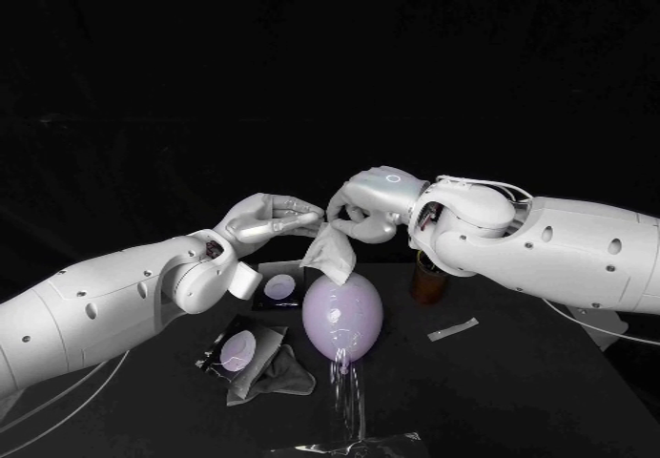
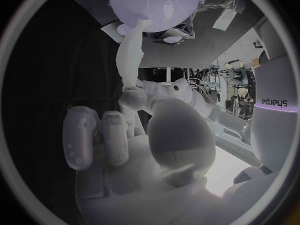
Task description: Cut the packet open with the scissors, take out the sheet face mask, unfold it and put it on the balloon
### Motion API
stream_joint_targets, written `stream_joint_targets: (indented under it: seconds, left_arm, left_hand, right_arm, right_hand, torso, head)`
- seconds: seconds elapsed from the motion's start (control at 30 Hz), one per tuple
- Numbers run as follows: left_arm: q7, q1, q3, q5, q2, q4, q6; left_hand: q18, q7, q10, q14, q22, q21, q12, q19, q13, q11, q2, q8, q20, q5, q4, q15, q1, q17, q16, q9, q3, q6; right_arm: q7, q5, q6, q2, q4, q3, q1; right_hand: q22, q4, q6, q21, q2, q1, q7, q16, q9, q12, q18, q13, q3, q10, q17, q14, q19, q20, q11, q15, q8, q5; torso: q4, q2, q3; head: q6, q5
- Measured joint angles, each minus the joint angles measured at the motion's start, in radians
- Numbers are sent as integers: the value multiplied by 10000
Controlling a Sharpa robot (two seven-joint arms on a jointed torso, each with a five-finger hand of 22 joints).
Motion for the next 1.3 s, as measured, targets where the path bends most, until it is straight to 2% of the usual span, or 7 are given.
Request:
stream_joint_targets:
  seconds: [0.23, 0.5, 0.57, 0.7, 0.9, 1.1, 1.3]
  left_arm:
    - [-166, 13, -2, -152, 97, -123, -67]
    - [-479, 21, -4, -776, 188, -152, -370]
    - [-569, 24, -4, -957, 193, -150, -456]
    - [-700, 24, -4, -1222, 182, -121, -569]
    - [-884, 25, -4, -1561, 156, -41, -698]
    - [-942, 25, -5, -1619, 151, -15, -768]
    - [-945, 26, -5, -1456, 135, 3, -777]
  left_hand:
    - [-1, -3, -71, 66, -149, -156, -273, 177, 0, 70, 104, -152, -35, 0, -39, 67, 328, -1, -345, -12, -251, -64]
    - [-1, -4, -17, 628, -235, -174, -379, 616, 19, 115, 127, -242, -32, 0, -78, -55, 554, 81, -392, 1, -518, -51]
    - [12, 14, 133, 836, -259, -174, -379, 775, 29, 49, 84, -242, -48, 0, -69, -96, 597, 114, -427, 38, -636, 138]
    - [255, 71, 486, 1148, -296, -174, -326, 978, 48, -19, 125, -221, -41, 0, -35, -182, 637, 164, -467, 90, -809, 415]
    - [335, 211, 903, 1451, -359, -174, -195, 1184, 70, -189, 191, -123, -35, 0, 42, -339, 703, 225, -467, 153, -915, 803]
    - [411, -49, 1408, 1856, -403, -174, -115, 1440, 72, -429, 848, -6, -40, 0, 278, -507, 1017, 303, -467, 220, -618, 1273]
    - [558, -164, 1593, 1963, -436, -174, -115, 1572, 53, -488, 918, 2, -37, 0, 402, -573, 1051, 328, -506, 243, -438, 1388]
  right_arm:
    - [-53, -209, -96, 0, 86, 0, 5]
    - [-74, -327, -220, -3, 167, 0, 6]
    - [-79, -352, -246, -2, 180, 0, 6]
    - [-89, -385, -274, 3, 175, 0, 6]
    - [-104, -430, -300, 29, 136, 0, 7]
    - [-110, -453, -300, 75, 94, 1, 7]
    - [-117, -477, -281, 149, -27, 0, 7]
  right_hand:
    - [4, 0, -1, -1, 0, 0, -1, -3, 0, 0, 0, -1, -1, 0, -7, 0, -1, 1, 0, 0, 1, -18]
    - [8, 30, -2, -2, -52, -52, -5, -7, 0, -1, 0, -6, 28, -1, -5, -1, -2, 2, 1, 0, 3, -15]
    - [7, 30, -4, -2, -66, -66, -7, -26, 0, -1, 0, -8, 28, -1, -4, -1, -3, 2, 1, 1, 4, 19]
    - [7, 31, -14, -2, -91, -91, -19, -31, 0, -1, 0, -6, 28, -1, 2, -1, -17, 16, 1, 1, 6, 30]
    - [4, 31, 5, -3, -89, -89, -1, 6, 1, -1, -1, 3, 27, -2, 2, -11, -17, 16, 2, 10, 7, 30]
    - [-1, 31, 26, -5, -88, -88, 16, 7, 0, -1, 0, 3, 27, -2, 2, 22, -18, 17, 2, -22, 7, 28]
    - [1, 32, 41, 38, -84, -84, 1, 4, 1, -2, 0, 16, 26, -2, 0, 22, -19, 17, 3, -22, 7, 25]
  torso:
    - [-3, 1, 5]
    - [-1, 4, 1]
    - [-1, 4, 0]
    - [-1, 3, 0]
    - [0, 3, -1]
    - [0, 3, -7]
    - [0, 3, -4]
  head:
    - [19, 17]
    - [11, 5]
    - [9, 4]
    - [9, -2]
    - [3, -3]
    - [-7, -3]
    - [-10, -9]
